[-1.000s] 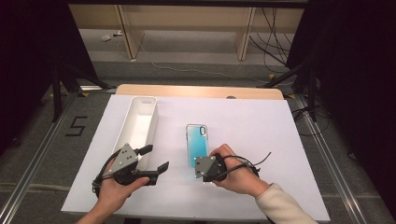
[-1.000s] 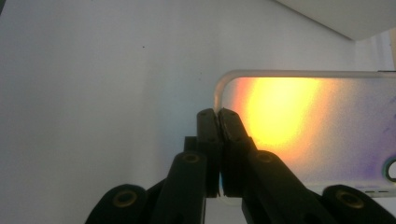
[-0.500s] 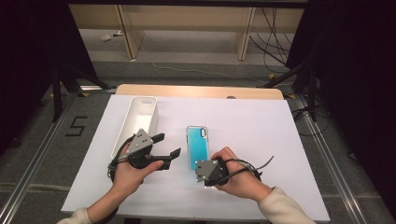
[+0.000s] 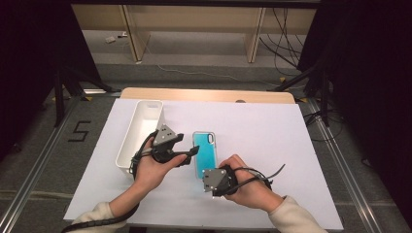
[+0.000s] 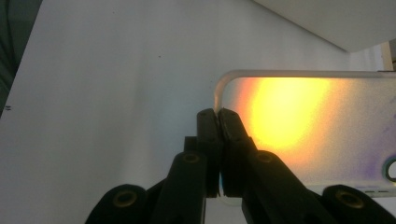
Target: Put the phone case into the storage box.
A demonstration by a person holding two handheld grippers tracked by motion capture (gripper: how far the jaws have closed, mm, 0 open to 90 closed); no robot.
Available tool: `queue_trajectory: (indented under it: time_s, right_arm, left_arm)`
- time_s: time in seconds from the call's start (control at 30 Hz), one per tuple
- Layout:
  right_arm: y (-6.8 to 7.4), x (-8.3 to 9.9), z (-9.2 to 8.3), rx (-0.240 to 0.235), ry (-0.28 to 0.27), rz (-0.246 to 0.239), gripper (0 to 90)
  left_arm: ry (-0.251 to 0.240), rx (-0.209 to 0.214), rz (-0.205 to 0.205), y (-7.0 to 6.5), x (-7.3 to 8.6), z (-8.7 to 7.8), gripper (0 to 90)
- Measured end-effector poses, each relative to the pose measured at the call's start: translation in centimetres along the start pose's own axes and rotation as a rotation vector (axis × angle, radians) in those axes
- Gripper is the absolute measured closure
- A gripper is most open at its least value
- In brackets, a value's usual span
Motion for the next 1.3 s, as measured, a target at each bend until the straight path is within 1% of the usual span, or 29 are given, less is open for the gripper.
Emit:
queue_trajectory:
  time_s: [0.03, 0.07, 0.1, 0.13, 0.17, 0.2, 0.23, 0.27, 0.3, 0.33, 0.43, 0.47, 0.5, 0.57, 0.63, 0.67, 0.7, 0.73, 0.77, 0.8, 0.87, 0.9, 0.97, 1.0, 1.07, 1.1, 1.23, 1.27, 1.3]
  right_arm:
    - [-0.1, 0.0, 0.0, 0.013, 0.004, -0.005, 89.0]
    - [-0.1, -0.1, 0.1, 0.012, -0.006, -0.026, 89.0]
    - [-0.1, -0.1, 0.1, 0.013, -0.009, -0.028, 89.0]
    - [-0.2, -0.1, 0.1, 0.01, -0.006, -0.044, 89.0]
    - [-0.2, -0.1, 0.1, 0.01, -0.006, -0.043, 89.0]
    - [0.0, -0.1, 0.0, 0.011, 0.005, -0.017, 89.0]
    - [-0.1, -0.2, 0.0, 0.017, 0.001, -0.029, 89.1]
    - [-0.1, -0.2, 0.1, 0.013, -0.002, -0.05, 89.0]
    - [-0.1, -0.3, 0.1, 0.015, -0.002, -0.049, 89.1]
    - [-0.1, -0.3, 0.1, 0.007, 0.0, -0.068, 89.0]
    - [0.0, -0.4, 0.2, 0.013, 0.0, -0.056, 89.0]
    - [0.4, -0.3, 0.0, 0.016, 0.024, -0.009, 89.1]
    - [-0.1, -0.4, 0.2, 0.009, 0.003, -0.066, 89.0]
    - [0.0, -0.5, 0.2, 0.01, 0.006, -0.068, 89.0]
    - [0.1, -0.5, 0.2, 0.013, 0.01, -0.065, 89.1]
    - [0.5, -0.4, 0.1, 0.019, 0.023, -0.016, 89.0]
    - [0.5, -0.5, 0.2, 0.019, 0.018, -0.029, 89.0]
    - [0.3, -0.6, 0.2, 0.013, 0.015, -0.053, 89.0]
    - [0.4, -0.6, 0.2, 0.019, 0.018, -0.058, 89.0]
    - [0.5, -0.6, 0.2, 0.019, 0.019, -0.042, 89.0]
    - [0.7, -0.6, 0.2, 0.026, 0.03, -0.035, 89.0]
    - [0.8, -0.7, 0.2, 0.024, 0.042, -0.023, 89.0]
    - [0.8, -0.7, 0.2, 0.024, 0.038, -0.034, 89.1]
    - [0.6, -0.7, 0.3, 0.024, 0.024, -0.057, 89.1]
    - [0.6, -0.8, 0.3, 0.023, 0.025, -0.064, 89.1]
    - [0.7, -0.8, 0.3, 0.025, 0.028, -0.059, 89.1]
    - [0.7, -0.8, 0.4, 0.03, 0.033, -0.066, 89.1]
    - [0.7, -0.8, 0.4, 0.03, 0.032, -0.067, 89.2]
    - [0.8, -0.8, 0.5, 0.028, 0.034, -0.065, 89.2]
  left_arm:
    - [-0.003, -0.002, -0.01, 0.0, 0.0, 0.2, 30.7]
    - [-0.001, -0.005, -0.02, 0.0, -0.1, 0.4, 31.6]
    - [0.002, -0.006, -0.011, 0.1, -0.1, 0.6, 32.0]
    - [0.005, -0.011, -0.018, 0.2, -0.1, 0.7, 33.1]
    - [0.007, -0.014, -0.023, 0.2, -0.1, 0.9, 33.7]
    - [0.015, -0.016, -0.023, 0.2, -0.1, 1.0, 34.4]
    - [0.02, -0.02, -0.027, 0.3, -0.1, 1.2, 35.2]
    - [0.021, -0.024, -0.035, 0.3, 0.0, 1.3, 36.2]
    - [0.03, -0.025, -0.032, 0.3, 0.0, 1.4, 37.3]
    - [0.034, -0.028, -0.04, 0.3, 0.1, 1.5, 38.4]
    - [0.043, -0.037, -0.056, 0.4, 0.2, 1.7, 41.9]
    - [0.047, -0.036, -0.053, 0.5, 0.2, 1.7, 42.8]
    - [0.046, -0.037, -0.059, 0.6, 0.2, 1.7, 43.8]
    - [0.039, -0.037, -0.072, 0.6, 0.1, 1.7, 46.4]
    - [0.038, -0.036, -0.077, 0.7, 0.1, 1.7, 49.2]
    - [0.043, -0.037, -0.086, 0.7, 0.1, 1.7, 50.3]
    - [0.045, -0.036, -0.085, 0.8, 0.1, 1.7, 51.4]
    - [0.049, -0.038, -0.089, 0.8, 0.1, 1.7, 52.2]
    - [0.049, -0.034, -0.093, 0.8, 0.1, 1.7, 53.0]
    - [0.05, -0.031, -0.096, 0.8, 0.1, 1.7, 54.7]
    - [0.053, -0.03, -0.099, 0.8, 0.1, 1.7, 57.7]
    - [0.048, -0.028, -0.099, 0.9, 0.1, 1.7, 60.2]
    - [0.046, -0.029, -0.106, 0.9, 0.1, 1.6, 63.0]
    - [0.046, -0.027, -0.11, 0.9, 0.1, 1.6, 64.0]
    - [0.045, -0.028, -0.108, 1.0, 0.0, 1.5, 65.2]
    - [0.039, -0.03, -0.119, 0.9, 0.0, 1.5, 65.4]
    - [0.02, -0.018, -0.122, 0.7, -0.2, 1.3, 67.2]
    - [0.024, -0.02, -0.124, 0.6, -0.3, 1.2, 67.7]
    - [0.02, -0.016, -0.118, 0.5, -0.4, 1.2, 68.3]
Point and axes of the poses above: each handheld gripper's, and its own axes: z roughly forward along the jaws, x roughly out of its underside, y roughly to its left, the point moved 4 cm from there along z, roughly forward along the jaws, and after that the axes turned 9 degrees about -y, right-handed, at the moved point
